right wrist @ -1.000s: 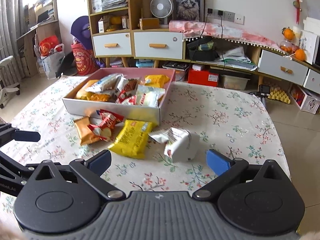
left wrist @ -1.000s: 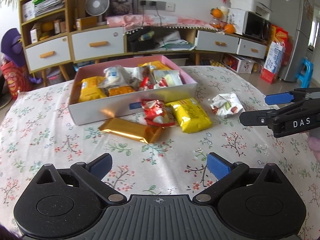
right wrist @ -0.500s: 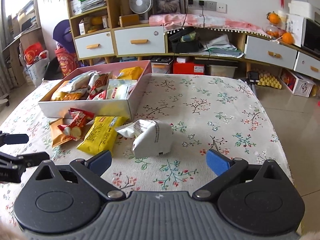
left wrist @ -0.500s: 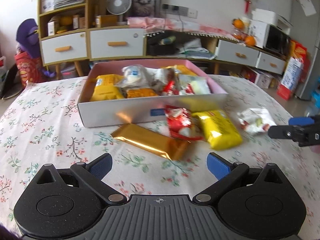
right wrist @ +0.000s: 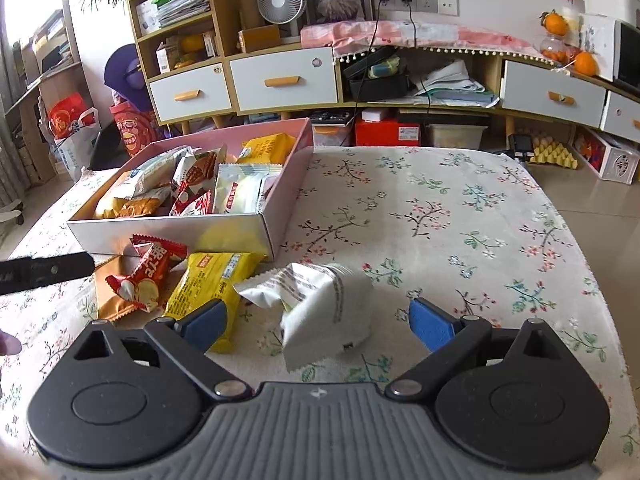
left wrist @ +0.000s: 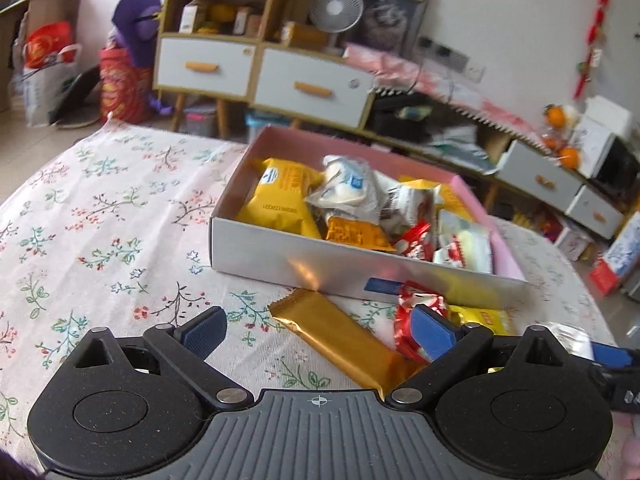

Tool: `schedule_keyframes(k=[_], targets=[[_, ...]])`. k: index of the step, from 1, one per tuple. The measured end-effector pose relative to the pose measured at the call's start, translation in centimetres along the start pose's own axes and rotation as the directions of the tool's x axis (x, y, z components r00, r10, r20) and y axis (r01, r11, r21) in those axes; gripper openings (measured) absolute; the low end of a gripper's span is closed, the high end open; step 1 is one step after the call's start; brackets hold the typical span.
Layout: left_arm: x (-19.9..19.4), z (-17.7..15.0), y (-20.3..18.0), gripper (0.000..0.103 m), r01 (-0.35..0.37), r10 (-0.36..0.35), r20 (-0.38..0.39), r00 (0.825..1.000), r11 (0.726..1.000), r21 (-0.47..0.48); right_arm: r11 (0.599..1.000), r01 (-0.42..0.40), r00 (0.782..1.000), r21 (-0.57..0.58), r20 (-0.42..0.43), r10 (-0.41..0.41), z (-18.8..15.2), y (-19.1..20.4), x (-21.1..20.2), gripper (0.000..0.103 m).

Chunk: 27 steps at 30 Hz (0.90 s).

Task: Organize snacks
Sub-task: 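Grasp the crumpled white packet with the right tool while the left grasps the gold bar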

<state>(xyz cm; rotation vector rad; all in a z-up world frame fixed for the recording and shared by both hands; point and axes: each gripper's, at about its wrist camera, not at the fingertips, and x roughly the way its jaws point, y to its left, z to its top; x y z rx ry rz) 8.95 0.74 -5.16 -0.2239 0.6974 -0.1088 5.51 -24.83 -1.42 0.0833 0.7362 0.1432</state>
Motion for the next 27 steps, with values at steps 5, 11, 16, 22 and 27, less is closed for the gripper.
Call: schedule_keyframes(k=[5, 11, 16, 22, 27], targets=[[1.4, 0.1, -1.3, 0.098, -0.072, 0.072, -0.055, 0.996, 0.997, 0.017, 1.000, 0.008, 1.000, 0.011, -0.006, -0.008, 0.3, 0.2, 0.5, 0.096], [1.8, -1.0, -2.2, 0.088, -0.130, 0.143, -0.108, 0.984, 0.984, 0.120, 0.999, 0.027, 0.999, 0.019, -0.024, -0.026, 0.2, -0.1, 1.1, 0.093], [0.9, -1.5, -1.7, 0.068, -0.119, 0.140, -0.107, 0.984, 0.976, 0.182, 0.999, 0.046, 0.998, -0.004, -0.047, -0.046, -0.2, -0.2, 1.7, 0.088], [0.6, -1.4, -1.0, 0.053, -0.088, 0.112, -0.093, 0.989, 0.969, 0.229, 0.997, 0.067, 0.996, -0.029, -0.049, -0.068, -0.2, 0.0, 2.2, 0.081], [0.7, -1.1, -0.9, 0.037, -0.075, 0.101, -0.097, 0.990, 0.968, 0.240, 0.995, 0.076, 0.996, -0.067, -0.040, -0.079, -0.1, 0.5, 2.5, 0.069]])
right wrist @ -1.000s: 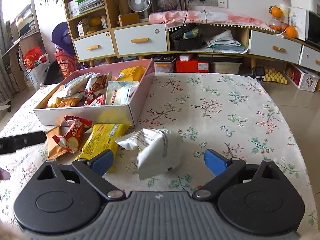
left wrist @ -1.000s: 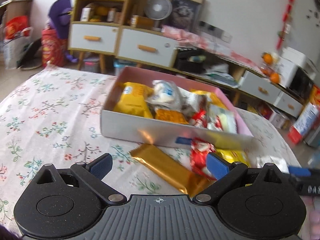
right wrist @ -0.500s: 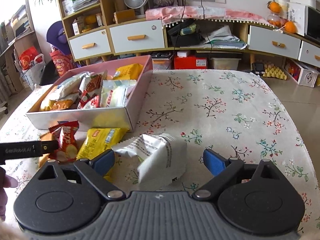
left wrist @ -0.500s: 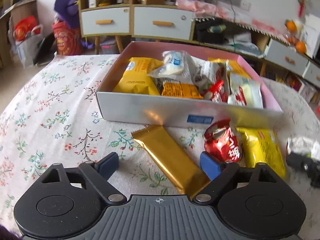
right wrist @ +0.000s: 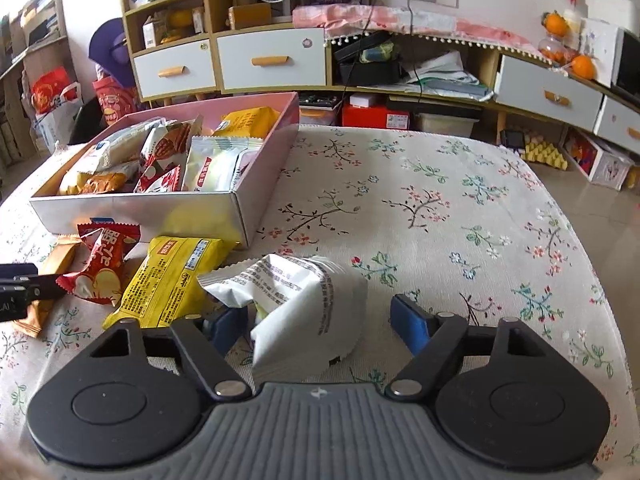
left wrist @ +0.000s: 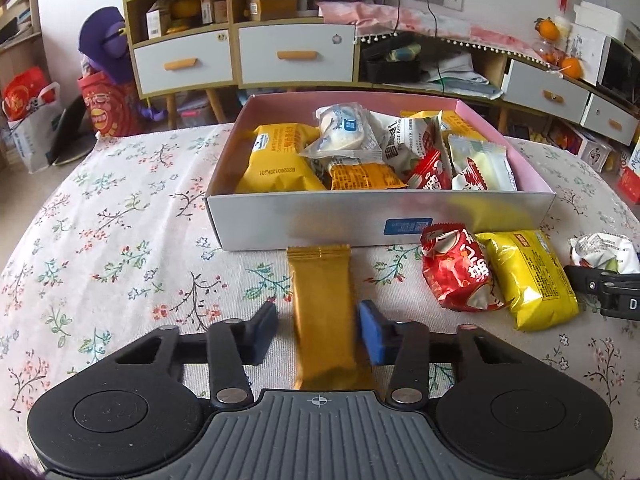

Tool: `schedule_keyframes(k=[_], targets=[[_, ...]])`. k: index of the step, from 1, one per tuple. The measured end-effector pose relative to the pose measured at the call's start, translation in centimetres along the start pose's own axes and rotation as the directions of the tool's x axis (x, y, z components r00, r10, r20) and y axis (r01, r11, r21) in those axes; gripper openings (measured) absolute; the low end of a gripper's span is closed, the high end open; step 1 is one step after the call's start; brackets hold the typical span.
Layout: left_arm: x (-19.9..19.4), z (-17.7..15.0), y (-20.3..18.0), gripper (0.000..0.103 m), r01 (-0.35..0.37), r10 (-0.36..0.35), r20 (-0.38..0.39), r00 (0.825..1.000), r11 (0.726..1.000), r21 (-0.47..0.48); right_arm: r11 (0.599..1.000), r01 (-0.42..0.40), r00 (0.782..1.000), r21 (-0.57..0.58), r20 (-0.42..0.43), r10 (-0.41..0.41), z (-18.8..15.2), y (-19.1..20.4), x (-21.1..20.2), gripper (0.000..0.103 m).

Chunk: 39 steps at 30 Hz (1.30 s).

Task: Organize snacks
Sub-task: 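Grasp the crumpled white packet with the right tool while the left grasps the gold bar, then carry the white packet and gold bar into the box and open both tools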

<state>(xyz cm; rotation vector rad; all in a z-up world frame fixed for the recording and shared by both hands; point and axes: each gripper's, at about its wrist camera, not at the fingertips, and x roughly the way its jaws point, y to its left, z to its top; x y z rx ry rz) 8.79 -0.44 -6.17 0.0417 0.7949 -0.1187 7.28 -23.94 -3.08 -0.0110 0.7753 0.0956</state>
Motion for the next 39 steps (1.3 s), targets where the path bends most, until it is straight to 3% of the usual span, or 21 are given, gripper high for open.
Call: schedule_keyframes(k=[3, 9, 19, 39], targets=[[-0.1, 0.1, -0.1, 0.030, 0.003, -0.003, -0.004, 1.000, 1.000, 0.011, 1.000, -0.006, 1.000, -0.020, 0.005, 0.006, 0.1, 0.4, -0.1, 0.056], [-0.3, 0.1, 0.1, 0.028, 0.020, -0.020, -0.019, 1.000, 1.000, 0.005, 0.998, 0.002, 1.000, -0.058, 0.013, -0.001, 0.1, 1.1, -0.4, 0.050], [-1.2, 0.1, 0.5, 0.028, 0.055, -0.055, -0.030, 0.998, 0.998, -0.016, 0.999, 0.004, 1.000, -0.045, 0.029, -0.003, 0.6, 1.2, -1.2, 0.049], [-4.9, 1.6, 2.1, 0.028, 0.136, -0.135, 0.025, 0.991, 0.988, -0.066, 0.999, -0.035, 0.997, -0.014, 0.069, 0.035, 2.1, 2.7, -3.2, 0.049]])
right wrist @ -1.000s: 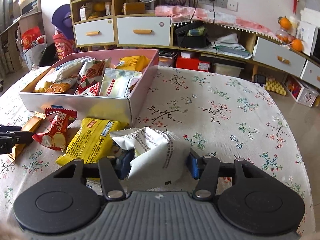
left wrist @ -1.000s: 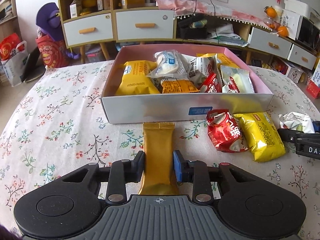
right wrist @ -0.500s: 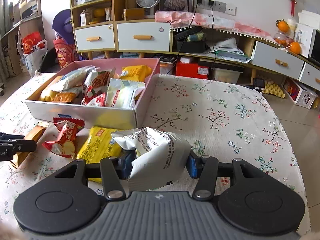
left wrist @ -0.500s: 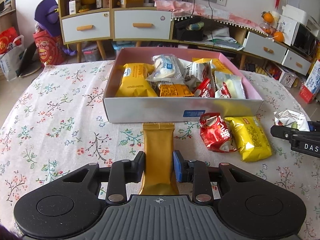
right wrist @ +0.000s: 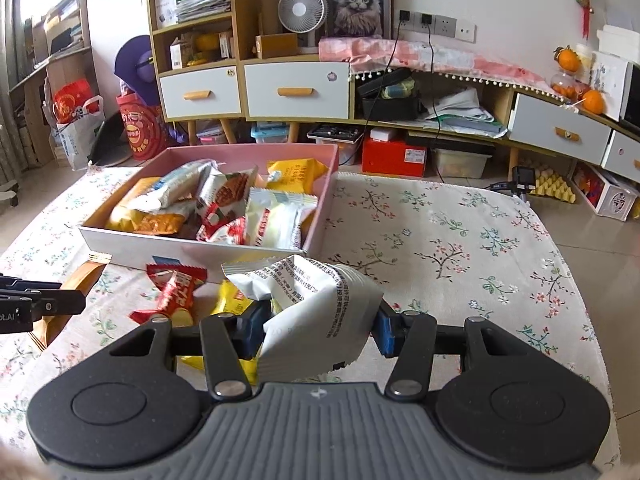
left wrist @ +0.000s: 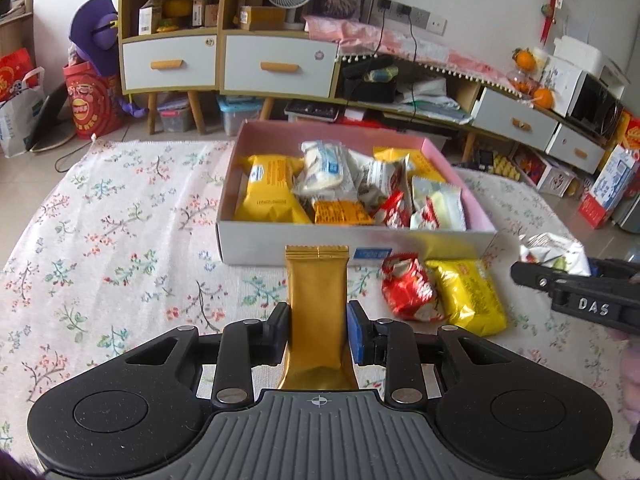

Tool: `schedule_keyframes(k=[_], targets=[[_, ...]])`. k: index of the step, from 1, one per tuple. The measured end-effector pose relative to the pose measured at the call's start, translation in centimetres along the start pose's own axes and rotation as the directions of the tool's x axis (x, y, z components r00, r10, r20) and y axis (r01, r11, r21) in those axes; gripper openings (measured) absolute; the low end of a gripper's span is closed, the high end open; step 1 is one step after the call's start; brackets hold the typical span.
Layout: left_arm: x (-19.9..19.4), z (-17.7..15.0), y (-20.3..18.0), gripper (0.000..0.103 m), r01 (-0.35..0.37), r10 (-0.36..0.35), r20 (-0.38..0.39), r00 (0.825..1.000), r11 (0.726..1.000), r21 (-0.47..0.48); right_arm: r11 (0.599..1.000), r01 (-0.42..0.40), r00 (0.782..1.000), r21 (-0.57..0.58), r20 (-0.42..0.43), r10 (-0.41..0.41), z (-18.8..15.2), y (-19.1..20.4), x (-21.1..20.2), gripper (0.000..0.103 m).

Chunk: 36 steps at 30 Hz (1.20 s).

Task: Organize snacks
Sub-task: 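Carry the white packet and gold bar into the box and open both tools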

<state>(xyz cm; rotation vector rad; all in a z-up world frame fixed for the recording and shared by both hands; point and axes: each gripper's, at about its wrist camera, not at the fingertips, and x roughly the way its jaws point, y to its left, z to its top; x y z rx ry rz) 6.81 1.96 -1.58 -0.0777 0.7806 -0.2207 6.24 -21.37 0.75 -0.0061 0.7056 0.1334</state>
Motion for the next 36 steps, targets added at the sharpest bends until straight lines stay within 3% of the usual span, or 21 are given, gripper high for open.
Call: schedule_keyframes(k=[11, 23, 27, 36], targets=[[0.6, 4.6, 2.1, 0.028, 0.014, -0.012, 0.064, 0.998, 0.999, -0.030, 0.999, -0.036, 0.999, 0.021, 0.027, 0.036, 2.3, 1.8, 0.5, 0.049], [6.8, 11.2, 3.3, 0.028, 0.014, -0.017, 0.072, 0.997, 0.999, 0.040, 0.995, -0.098, 0.995, -0.005, 0.028, 0.098, 7.9, 3.3, 5.9, 0.049], [9.5, 12.8, 3.9, 0.028, 0.010, -0.011, 0.038, 0.999, 0.999, 0.036, 0.995, -0.098, 0.995, -0.019, 0.012, 0.098, 8.7, 3.6, 8.0, 0.049], [14.0, 14.7, 4.6, 0.027, -0.012, 0.016, -0.118, 0.993, 0.999, 0.032, 0.996, -0.086, 0.996, 0.000, -0.034, 0.086, 9.5, 3.7, 11.0, 0.049]])
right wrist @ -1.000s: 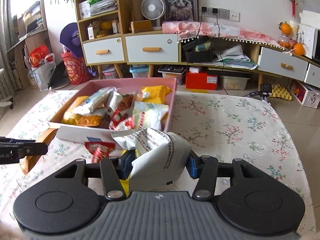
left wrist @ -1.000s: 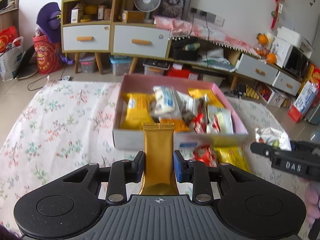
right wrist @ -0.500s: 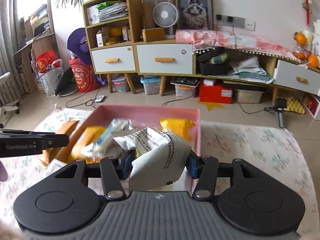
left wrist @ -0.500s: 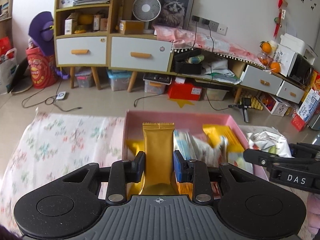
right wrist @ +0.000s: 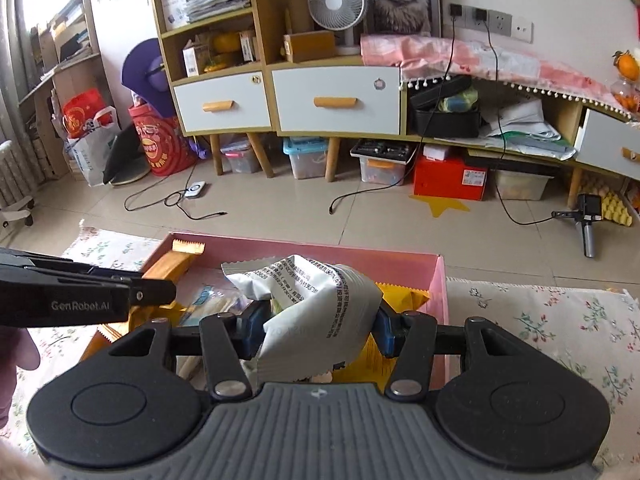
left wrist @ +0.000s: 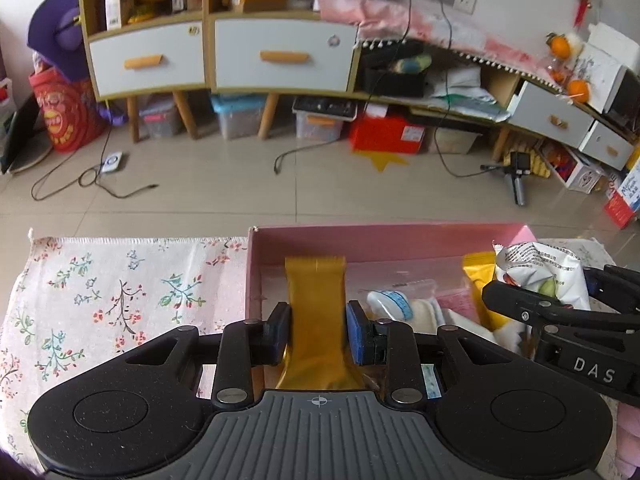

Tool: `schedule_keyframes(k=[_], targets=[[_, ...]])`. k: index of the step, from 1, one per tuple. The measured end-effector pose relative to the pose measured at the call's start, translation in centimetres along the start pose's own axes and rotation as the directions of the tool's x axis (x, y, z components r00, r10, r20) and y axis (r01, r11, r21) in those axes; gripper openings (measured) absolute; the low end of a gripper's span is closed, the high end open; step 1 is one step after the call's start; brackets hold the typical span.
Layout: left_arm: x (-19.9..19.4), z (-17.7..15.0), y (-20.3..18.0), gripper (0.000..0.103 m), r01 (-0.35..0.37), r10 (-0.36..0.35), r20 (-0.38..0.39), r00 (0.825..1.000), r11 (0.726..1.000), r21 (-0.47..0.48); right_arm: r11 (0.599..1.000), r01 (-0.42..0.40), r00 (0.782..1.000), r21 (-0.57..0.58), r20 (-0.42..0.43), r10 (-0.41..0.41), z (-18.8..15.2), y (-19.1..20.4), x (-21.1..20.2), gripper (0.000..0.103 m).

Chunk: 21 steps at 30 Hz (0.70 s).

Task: Organize snacks
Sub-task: 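Carry the white packet and gold bar into the box and open both tools, then withdraw both tools from the box over the remaining snacks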

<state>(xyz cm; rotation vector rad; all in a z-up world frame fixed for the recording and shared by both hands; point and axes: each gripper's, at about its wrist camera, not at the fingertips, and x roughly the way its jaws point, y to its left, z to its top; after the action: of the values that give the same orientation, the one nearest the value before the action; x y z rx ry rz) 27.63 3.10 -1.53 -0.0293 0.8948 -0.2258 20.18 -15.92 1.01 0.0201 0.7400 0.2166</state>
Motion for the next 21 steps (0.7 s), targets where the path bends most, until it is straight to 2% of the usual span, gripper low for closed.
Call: schedule_keyframes(k=[5, 8, 11, 13, 19, 21], targets=[[0.5, 0.1, 0.1, 0.027, 0.010, -0.010, 0.020, 1.000, 1.000, -0.001, 1.000, 0.006, 1.000, 0.002, -0.012, -0.006, 0.2, 0.2, 0.6, 0.049], [0.2, -0.1, -0.2, 0.030, 0.002, -0.003, 0.056, 0.998, 1.000, 0.009, 1.000, -0.001, 1.000, 0.005, -0.011, 0.002, 0.5, 0.3, 0.6, 0.052], [-0.2, -0.2, -0.4, 0.042, 0.000, -0.002, 0.068, 0.998, 1.000, 0.020, 1.000, -0.001, 1.000, 0.023, 0.006, 0.001, 0.5, 0.2, 0.0, 0.062], [-0.6, -0.5, -0.5, 0.052, -0.011, 0.009, 0.076, 0.997, 1.000, 0.026, 1.000, -0.002, 1.000, 0.029, 0.010, 0.001, 0.7, 0.0, -0.3, 0.062], [-1.9, -1.3, -0.7, 0.068, -0.007, 0.005, 0.087, 0.996, 1.000, 0.016, 1.000, 0.011, 1.000, 0.023, 0.014, -0.011, 0.8, -0.1, -1.5, 0.069], [-2.5, -1.6, -0.8, 0.068, -0.003, 0.002, 0.090, 0.996, 1.000, 0.013, 1.000, 0.014, 1.000, 0.018, 0.016, -0.015, 0.8, -0.1, -1.9, 0.071]])
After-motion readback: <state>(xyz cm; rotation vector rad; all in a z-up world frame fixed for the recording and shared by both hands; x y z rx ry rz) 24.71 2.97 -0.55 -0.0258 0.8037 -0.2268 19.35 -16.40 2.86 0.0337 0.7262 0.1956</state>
